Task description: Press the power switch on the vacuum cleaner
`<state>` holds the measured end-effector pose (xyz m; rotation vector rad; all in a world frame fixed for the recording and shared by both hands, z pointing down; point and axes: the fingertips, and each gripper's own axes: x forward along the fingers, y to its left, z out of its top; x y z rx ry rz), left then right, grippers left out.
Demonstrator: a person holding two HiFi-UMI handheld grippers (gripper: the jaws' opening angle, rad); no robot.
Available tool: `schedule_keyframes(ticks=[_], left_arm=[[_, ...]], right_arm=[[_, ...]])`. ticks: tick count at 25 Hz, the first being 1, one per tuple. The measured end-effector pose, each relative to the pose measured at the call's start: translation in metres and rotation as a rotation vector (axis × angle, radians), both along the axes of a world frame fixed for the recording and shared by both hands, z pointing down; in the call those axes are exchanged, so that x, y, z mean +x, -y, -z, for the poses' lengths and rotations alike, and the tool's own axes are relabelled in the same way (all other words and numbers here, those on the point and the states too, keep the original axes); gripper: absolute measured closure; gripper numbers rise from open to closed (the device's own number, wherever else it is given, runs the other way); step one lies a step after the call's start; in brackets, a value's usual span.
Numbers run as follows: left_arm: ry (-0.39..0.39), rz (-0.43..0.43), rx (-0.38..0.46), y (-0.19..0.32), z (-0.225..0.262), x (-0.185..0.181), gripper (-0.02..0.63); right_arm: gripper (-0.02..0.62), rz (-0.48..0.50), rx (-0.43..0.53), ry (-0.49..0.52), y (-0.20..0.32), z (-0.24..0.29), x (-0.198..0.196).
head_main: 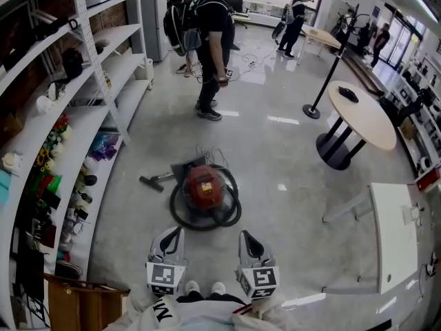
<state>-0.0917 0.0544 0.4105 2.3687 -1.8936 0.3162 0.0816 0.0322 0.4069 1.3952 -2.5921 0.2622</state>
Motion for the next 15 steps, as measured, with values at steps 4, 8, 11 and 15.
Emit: schedule_keyframes(ticks=[4,8,11,15], left_arm=[[0.02,-0.004,-0.001,-0.0004,-0.0009,0.0104,0.606],[0.02,0.005,-0.011,0.0021,-0.0055,0.0119,0.606],[0.018,0.011,-0.014,0.003,-0.0039,0.0109,0.606],[0.026,0.013,-0.008,0.0041,-0.0009,0.0094,0.606]], right_arm=[[0.597,0.019,-0.008,-0.01,0.0008,-0.0035,0.0042],[0.597,0.038,-0.001,-0.003,0.003,-0.0028,0.0028],[0.597,0.047,-0.005,-0.003,0.0035,-0.0037,0.0008],[0.597,0.052,-0.003,-0.001,0.0058,-0.0025,-0.0005]])
